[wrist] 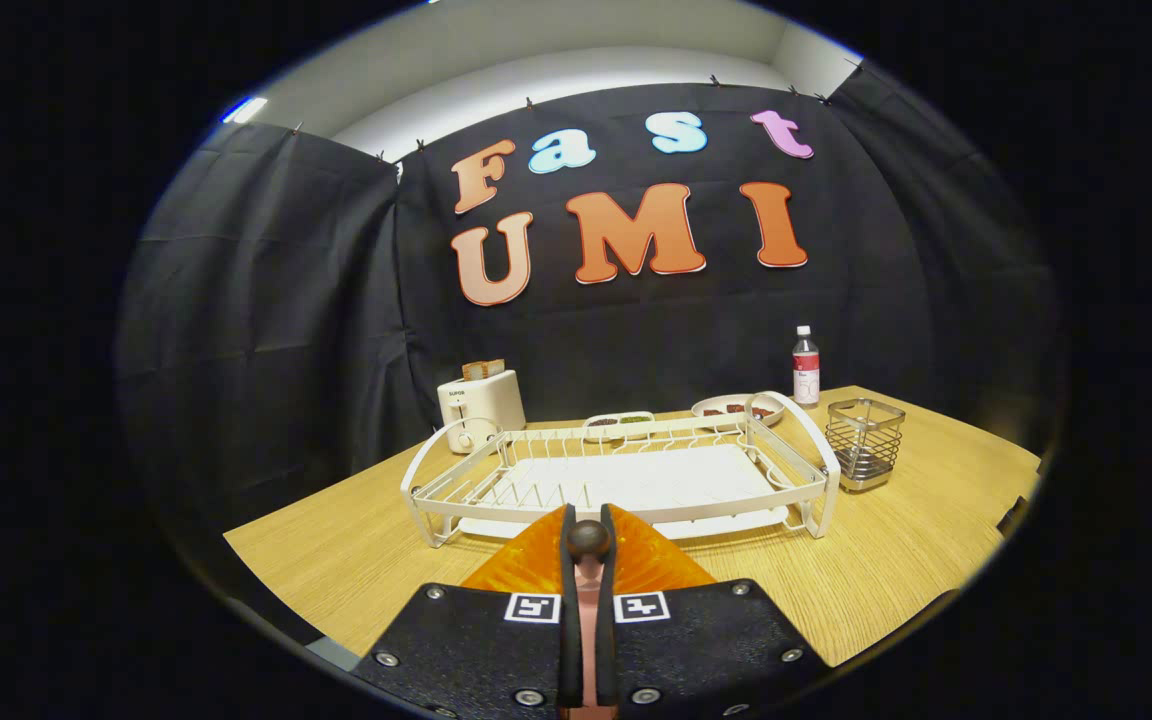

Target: Take the plate from the dish rack, then take the spoon from the basket and place it into the plate.

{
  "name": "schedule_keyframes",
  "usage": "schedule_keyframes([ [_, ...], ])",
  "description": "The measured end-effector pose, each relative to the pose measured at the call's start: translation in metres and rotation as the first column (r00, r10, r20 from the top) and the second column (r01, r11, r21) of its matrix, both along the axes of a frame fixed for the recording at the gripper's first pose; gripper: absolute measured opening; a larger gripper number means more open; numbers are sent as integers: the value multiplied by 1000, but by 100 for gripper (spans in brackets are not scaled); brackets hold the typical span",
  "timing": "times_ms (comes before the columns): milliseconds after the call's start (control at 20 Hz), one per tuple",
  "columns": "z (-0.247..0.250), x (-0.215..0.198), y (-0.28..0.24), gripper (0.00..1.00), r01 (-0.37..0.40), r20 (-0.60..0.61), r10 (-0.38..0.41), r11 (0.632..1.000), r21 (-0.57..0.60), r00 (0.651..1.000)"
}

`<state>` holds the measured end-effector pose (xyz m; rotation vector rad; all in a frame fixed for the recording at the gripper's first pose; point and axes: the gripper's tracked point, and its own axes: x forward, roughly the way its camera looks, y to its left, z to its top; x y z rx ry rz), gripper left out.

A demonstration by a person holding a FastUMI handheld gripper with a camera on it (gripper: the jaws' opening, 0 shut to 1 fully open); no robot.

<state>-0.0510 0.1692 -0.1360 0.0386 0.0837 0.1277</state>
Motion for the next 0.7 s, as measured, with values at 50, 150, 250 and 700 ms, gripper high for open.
schedule_keyframes([
  [50,-1,0,3,5,-7,-7,7,1000,-6,1000],
  [150,-5,-4,7,8,-20,-23,19,1000,-15,1000],
  [250,-14,-8,9,13,-32,-62,30,999,-23,998],
  [700,-10,-18,-3,92,-27,-79,24,999,-36,997],
])
